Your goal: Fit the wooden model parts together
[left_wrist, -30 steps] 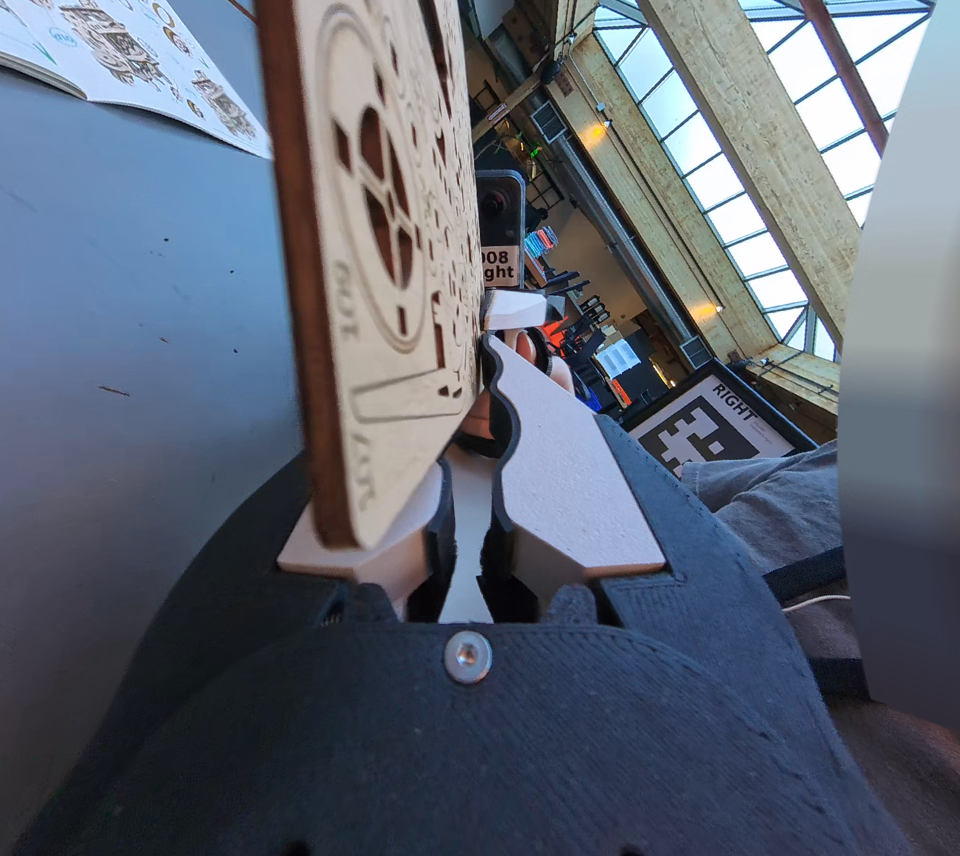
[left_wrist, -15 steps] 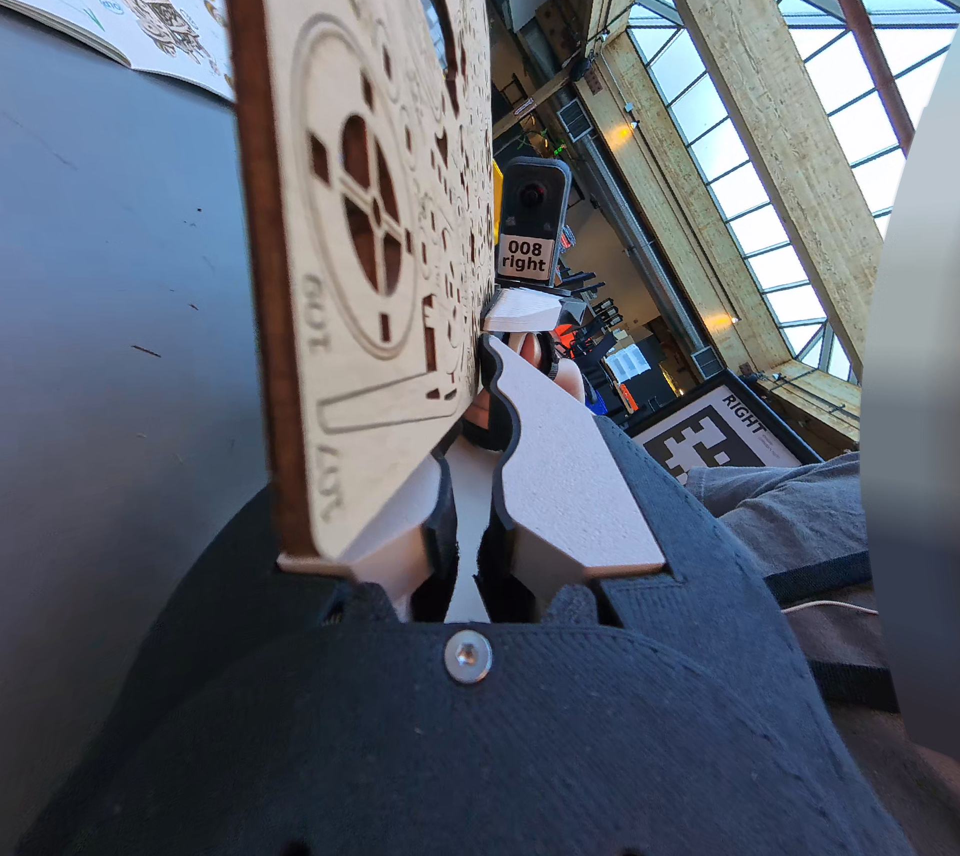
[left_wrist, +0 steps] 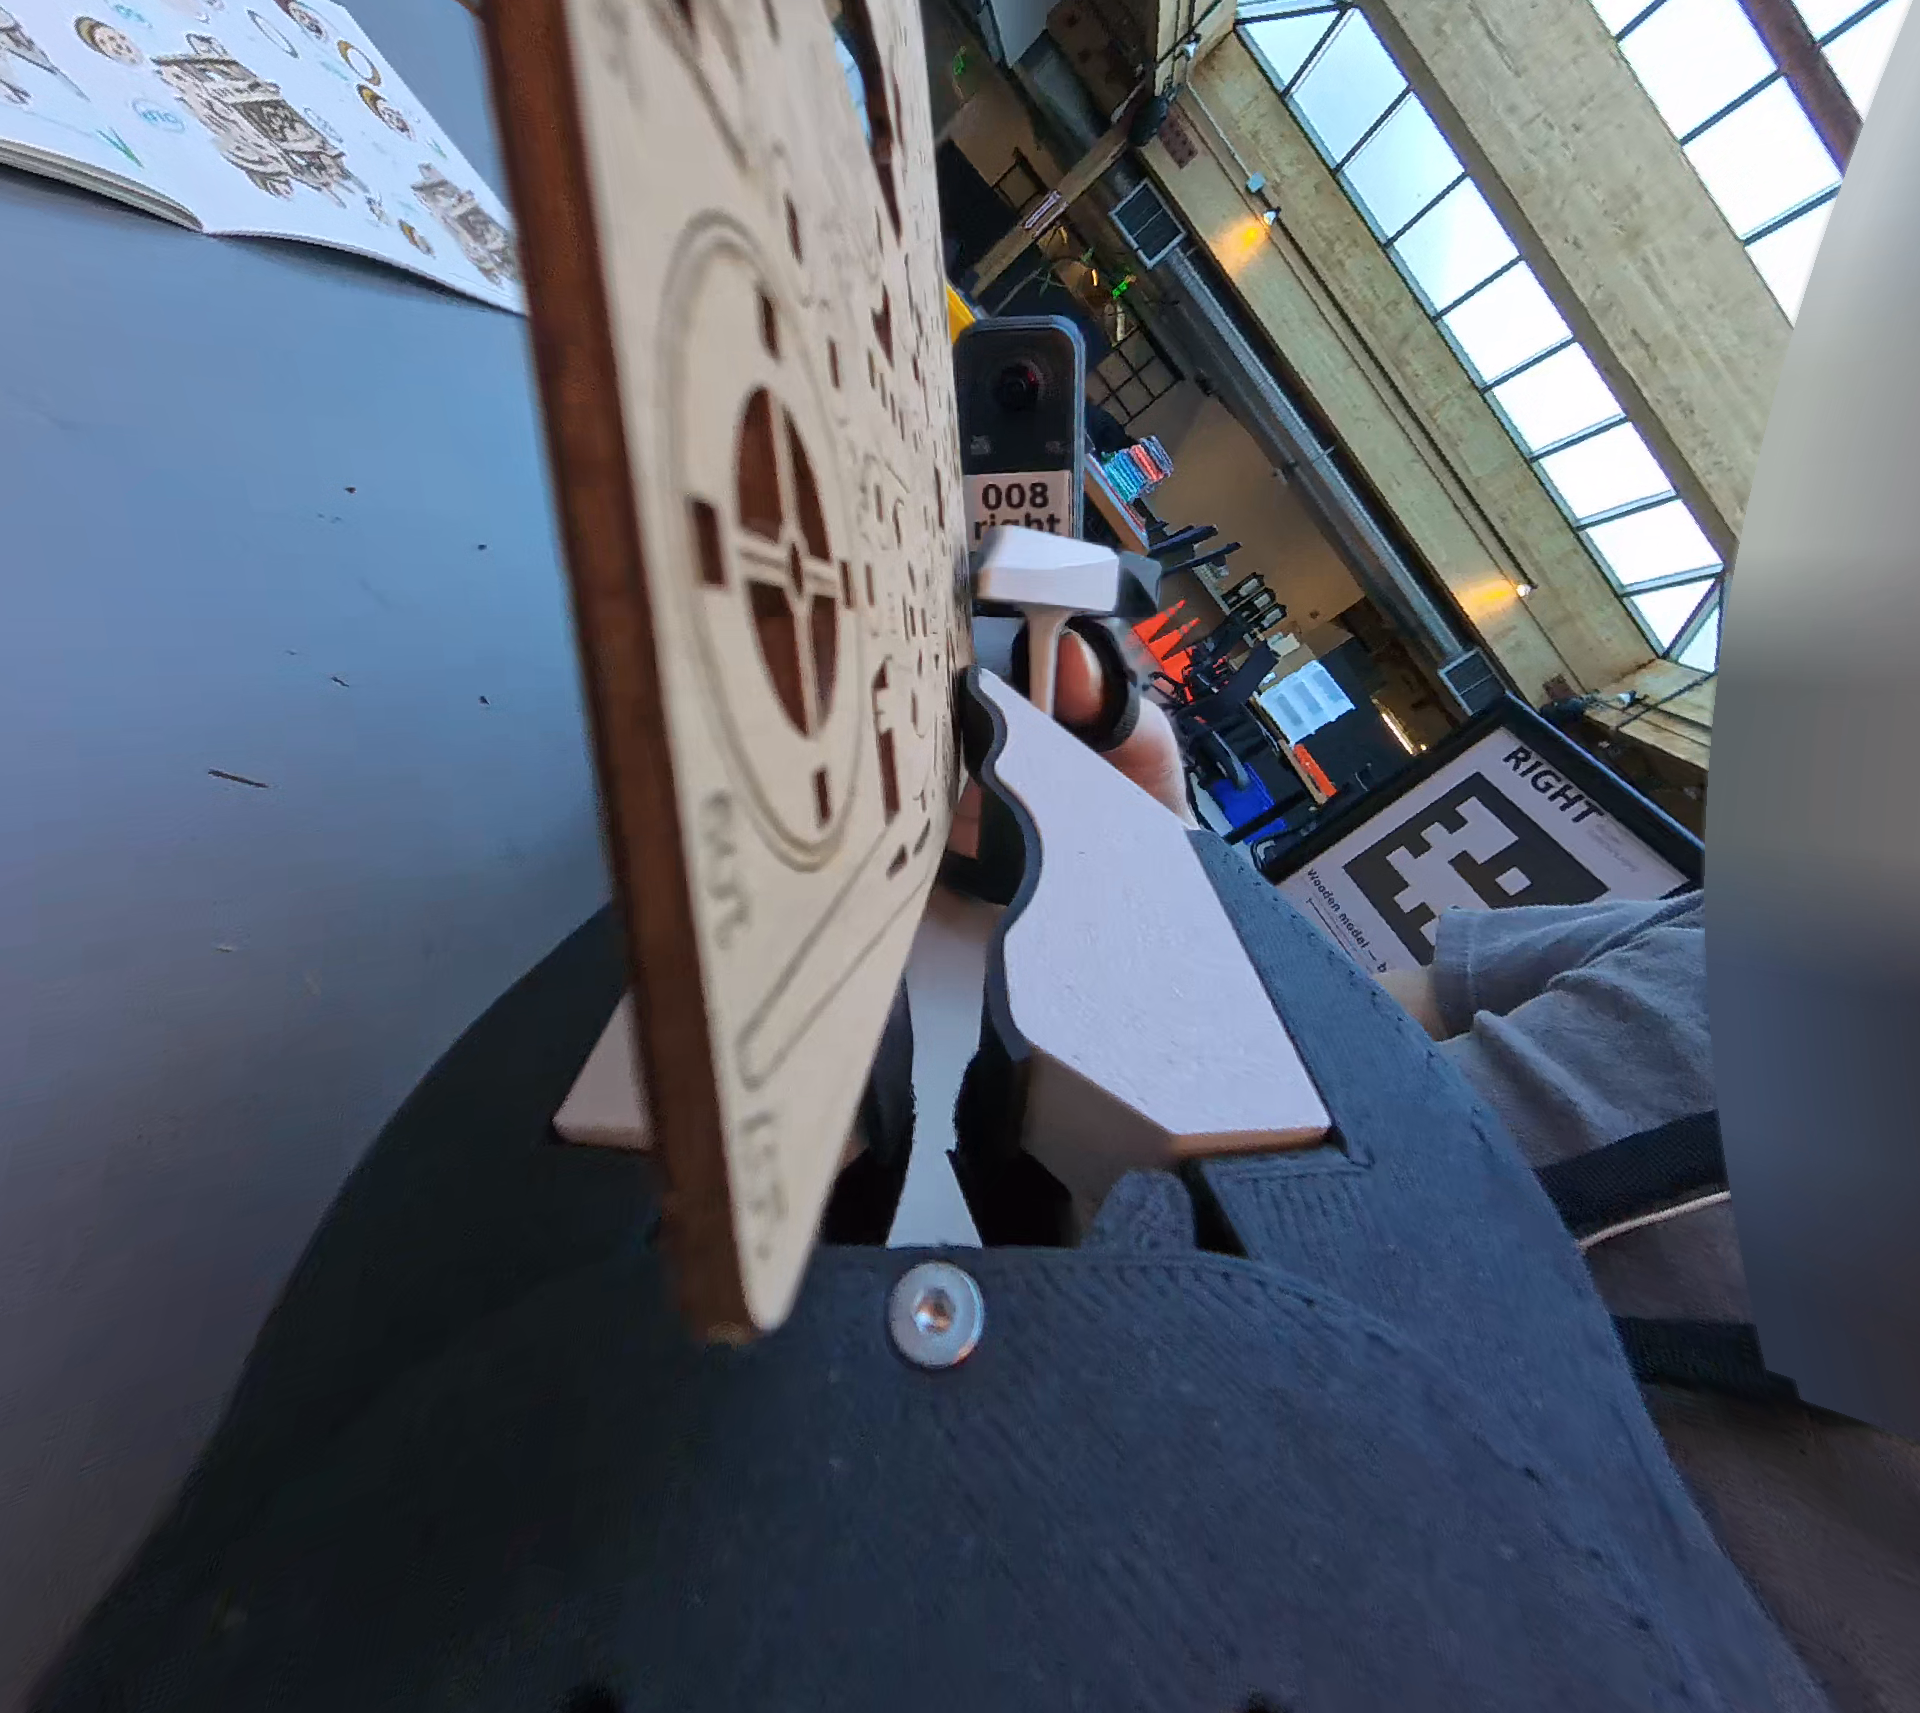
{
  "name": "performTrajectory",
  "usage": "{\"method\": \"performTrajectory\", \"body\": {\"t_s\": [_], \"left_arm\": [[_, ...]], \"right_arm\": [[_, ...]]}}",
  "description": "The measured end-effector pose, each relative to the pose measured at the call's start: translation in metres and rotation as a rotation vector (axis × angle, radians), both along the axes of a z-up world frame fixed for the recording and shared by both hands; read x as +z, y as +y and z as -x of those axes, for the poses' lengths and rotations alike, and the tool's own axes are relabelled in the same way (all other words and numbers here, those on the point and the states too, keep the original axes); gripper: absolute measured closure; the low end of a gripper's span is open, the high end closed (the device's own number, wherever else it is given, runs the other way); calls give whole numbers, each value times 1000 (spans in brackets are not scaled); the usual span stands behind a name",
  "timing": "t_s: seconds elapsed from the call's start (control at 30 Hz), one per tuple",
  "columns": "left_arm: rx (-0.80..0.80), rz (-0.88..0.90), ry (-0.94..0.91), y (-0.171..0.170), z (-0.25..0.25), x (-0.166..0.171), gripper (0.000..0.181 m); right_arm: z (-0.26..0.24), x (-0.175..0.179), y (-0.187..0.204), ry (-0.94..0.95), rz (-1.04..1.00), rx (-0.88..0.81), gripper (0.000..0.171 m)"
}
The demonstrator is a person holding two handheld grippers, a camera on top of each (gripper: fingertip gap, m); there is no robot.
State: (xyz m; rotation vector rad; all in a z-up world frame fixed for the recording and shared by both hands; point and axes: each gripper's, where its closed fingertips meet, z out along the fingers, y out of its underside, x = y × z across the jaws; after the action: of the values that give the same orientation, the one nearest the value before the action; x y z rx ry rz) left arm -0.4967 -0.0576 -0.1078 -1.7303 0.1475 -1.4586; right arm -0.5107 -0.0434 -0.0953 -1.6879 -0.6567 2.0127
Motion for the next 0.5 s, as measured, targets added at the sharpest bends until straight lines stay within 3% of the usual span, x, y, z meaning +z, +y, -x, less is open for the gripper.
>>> {"method": "performTrajectory", "body": {"t_s": [0.13, 0.3, 0.5], "left_arm": [[-1, 14, 6, 1, 0, -2, 181], [-16, 1, 11, -1, -2, -1, 181], [-13, -34, -55, 0, 4, 9, 170]], "right_arm": [[5, -7, -4, -58, -28, 21, 159], [4, -5, -8, -34, 15, 66, 170], [2, -3, -10, -13, 31, 78, 170]]}}
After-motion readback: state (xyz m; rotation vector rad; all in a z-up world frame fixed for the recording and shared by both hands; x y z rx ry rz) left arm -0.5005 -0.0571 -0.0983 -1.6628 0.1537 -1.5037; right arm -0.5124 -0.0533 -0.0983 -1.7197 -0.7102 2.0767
